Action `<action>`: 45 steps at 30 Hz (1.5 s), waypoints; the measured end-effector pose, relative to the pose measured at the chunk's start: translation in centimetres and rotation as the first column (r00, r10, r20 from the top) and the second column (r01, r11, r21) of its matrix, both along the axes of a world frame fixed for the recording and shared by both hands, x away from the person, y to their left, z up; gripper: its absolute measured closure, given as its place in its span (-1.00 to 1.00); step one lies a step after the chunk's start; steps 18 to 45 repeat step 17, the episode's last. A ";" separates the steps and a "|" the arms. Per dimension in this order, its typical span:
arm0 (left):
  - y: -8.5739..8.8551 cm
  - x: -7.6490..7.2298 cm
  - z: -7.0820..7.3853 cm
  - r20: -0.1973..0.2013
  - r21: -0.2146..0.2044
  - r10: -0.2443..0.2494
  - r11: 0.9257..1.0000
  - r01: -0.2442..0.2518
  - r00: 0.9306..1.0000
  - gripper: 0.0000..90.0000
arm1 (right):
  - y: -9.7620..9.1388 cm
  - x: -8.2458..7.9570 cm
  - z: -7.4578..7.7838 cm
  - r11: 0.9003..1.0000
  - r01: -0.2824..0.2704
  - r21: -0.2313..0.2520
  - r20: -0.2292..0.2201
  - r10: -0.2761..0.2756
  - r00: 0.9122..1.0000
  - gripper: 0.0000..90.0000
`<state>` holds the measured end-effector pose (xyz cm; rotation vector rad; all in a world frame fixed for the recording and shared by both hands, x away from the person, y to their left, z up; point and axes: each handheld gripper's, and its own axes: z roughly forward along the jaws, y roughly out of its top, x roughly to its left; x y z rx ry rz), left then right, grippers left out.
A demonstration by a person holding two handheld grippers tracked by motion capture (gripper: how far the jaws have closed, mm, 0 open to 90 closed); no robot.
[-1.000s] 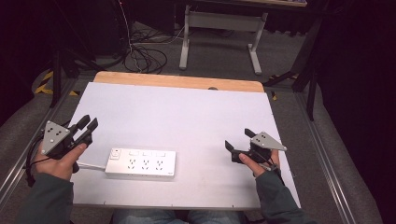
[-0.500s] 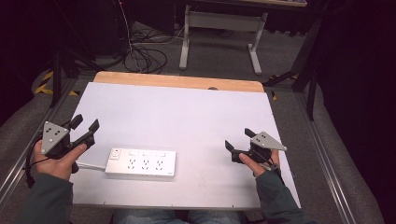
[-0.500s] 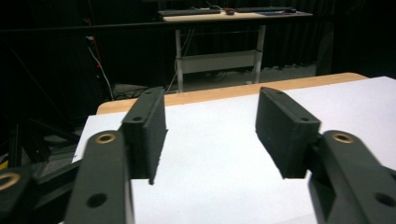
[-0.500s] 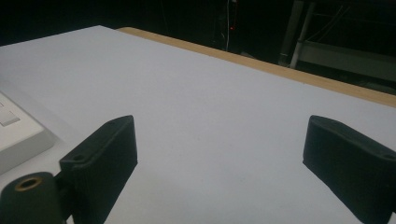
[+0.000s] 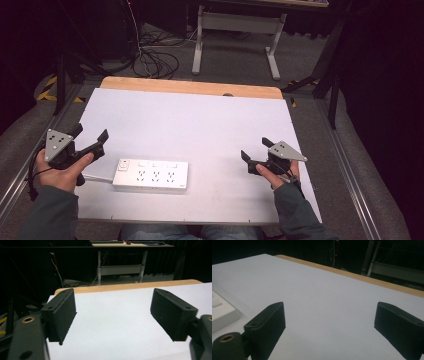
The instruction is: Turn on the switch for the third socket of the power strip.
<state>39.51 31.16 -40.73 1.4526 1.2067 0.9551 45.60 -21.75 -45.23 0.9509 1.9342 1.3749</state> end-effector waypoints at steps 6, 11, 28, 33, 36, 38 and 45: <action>-0.1 0.0 0.0 0.011 0.003 -0.031 1.000 0.031 0.999 -0.82 | 0.0 0.0 0.0 1.000 0.000 0.000 0.000 0.000 1.000 -0.77; -0.2 0.1 -0.1 0.017 0.005 -0.044 0.999 0.044 0.999 -0.93 | 0.0 0.0 0.0 1.000 0.002 0.002 -0.001 -0.002 1.000 -0.77; -0.3 0.1 -0.2 0.010 0.004 -0.051 0.999 0.051 0.999 -0.98 | -0.1 0.0 0.0 1.000 0.004 0.001 -0.003 -0.004 1.000 -0.77; -0.3 0.1 -0.2 0.010 0.004 -0.051 0.999 0.051 0.999 -0.98 | -0.1 0.0 0.0 1.000 0.004 0.001 -0.003 -0.004 1.000 -0.77; -0.3 0.1 -0.2 0.010 0.004 -0.051 0.999 0.051 0.999 -0.98 | -0.1 0.0 0.0 1.000 0.004 0.001 -0.003 -0.004 1.000 -0.77; -0.3 0.1 -0.2 0.010 0.004 -0.051 0.999 0.051 0.999 -0.98 | -0.1 0.0 0.0 1.000 0.004 0.001 -0.003 -0.004 1.000 -0.77; -0.3 0.1 -0.2 0.010 0.004 -0.051 0.999 0.051 0.999 -0.98 | -0.1 0.0 0.0 1.000 0.004 0.001 -0.003 -0.004 1.000 -0.77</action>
